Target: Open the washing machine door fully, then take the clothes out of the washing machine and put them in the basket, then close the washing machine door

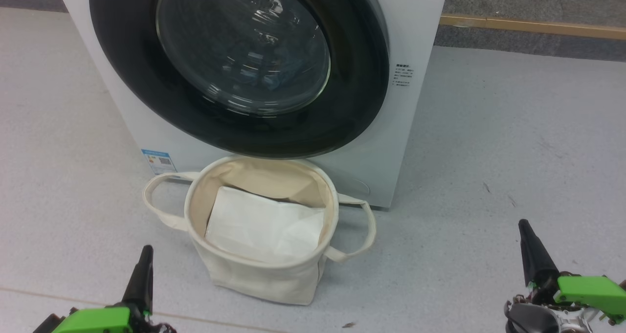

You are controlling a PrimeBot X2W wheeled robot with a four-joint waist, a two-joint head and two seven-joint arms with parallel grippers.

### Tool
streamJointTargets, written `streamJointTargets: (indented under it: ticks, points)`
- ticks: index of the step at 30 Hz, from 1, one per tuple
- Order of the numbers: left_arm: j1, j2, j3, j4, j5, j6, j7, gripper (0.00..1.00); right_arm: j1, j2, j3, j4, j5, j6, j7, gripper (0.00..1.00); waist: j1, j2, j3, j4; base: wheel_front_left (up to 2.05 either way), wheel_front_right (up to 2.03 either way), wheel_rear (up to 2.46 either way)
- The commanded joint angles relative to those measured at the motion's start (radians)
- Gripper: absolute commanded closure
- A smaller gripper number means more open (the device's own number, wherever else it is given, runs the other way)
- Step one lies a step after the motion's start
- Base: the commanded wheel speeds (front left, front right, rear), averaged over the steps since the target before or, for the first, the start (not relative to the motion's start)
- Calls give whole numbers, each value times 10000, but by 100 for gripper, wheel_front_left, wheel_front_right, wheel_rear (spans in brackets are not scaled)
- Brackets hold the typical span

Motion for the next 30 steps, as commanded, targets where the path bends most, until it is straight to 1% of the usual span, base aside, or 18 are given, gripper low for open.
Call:
streamJointTargets:
  ticks: [1,30]
  points:
    - [-242,62,335,-374,-44,-69,77,100,-146,-81,196,-401,59,2,79,100,0,0,0,0,0,0,0]
    - [-242,62,335,-374,-44,-69,77,100,-146,-81,196,-401,59,2,79,100,0,0,0,0,0,0,0]
